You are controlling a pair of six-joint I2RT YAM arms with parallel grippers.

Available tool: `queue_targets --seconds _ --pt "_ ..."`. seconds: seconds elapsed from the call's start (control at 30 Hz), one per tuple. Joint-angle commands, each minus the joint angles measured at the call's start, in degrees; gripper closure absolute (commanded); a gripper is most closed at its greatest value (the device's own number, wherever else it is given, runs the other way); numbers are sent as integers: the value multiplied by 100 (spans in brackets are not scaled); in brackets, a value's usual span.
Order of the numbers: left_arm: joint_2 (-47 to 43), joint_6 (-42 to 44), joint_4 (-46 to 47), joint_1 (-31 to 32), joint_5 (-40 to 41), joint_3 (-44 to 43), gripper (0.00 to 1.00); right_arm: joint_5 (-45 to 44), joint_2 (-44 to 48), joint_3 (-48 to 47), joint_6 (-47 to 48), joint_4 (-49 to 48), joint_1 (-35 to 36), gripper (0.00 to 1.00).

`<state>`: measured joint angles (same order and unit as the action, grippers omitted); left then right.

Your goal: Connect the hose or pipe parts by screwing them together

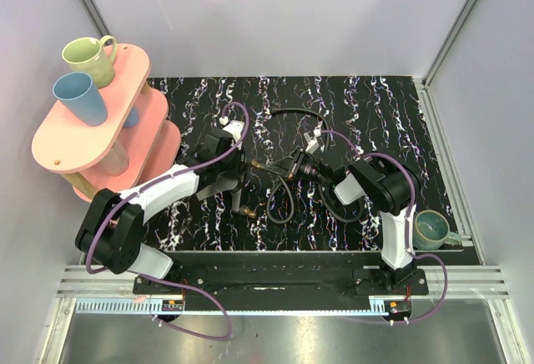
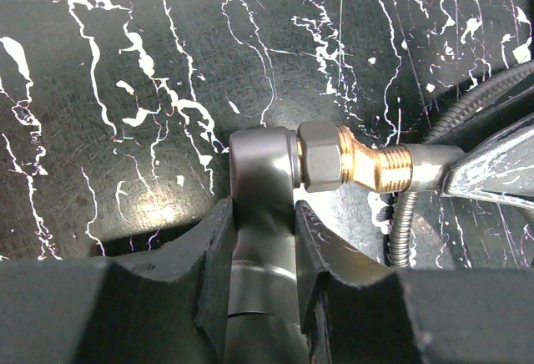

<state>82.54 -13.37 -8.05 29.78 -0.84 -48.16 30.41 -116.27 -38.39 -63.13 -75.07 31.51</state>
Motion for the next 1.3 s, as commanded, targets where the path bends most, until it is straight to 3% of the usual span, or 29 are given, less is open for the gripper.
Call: queue_targets --seconds 0.0,0.27,1.0,1.27 --pt "-317 -131 814 388 -866 -343 100 -492 -45 -54 -453 -1300 101 99" --pt "-818 -184 2078 388 -944 473 100 -475 -195 -186 -1518 -1361 128 100" --pt "-775 -25 2317 388 -777 641 100 -563 -282 -98 -2712 -1353 110 100" --pt "-661 -105 2160 388 -768 439 100 -633 -388 -2 -2704 -1335 93 84"
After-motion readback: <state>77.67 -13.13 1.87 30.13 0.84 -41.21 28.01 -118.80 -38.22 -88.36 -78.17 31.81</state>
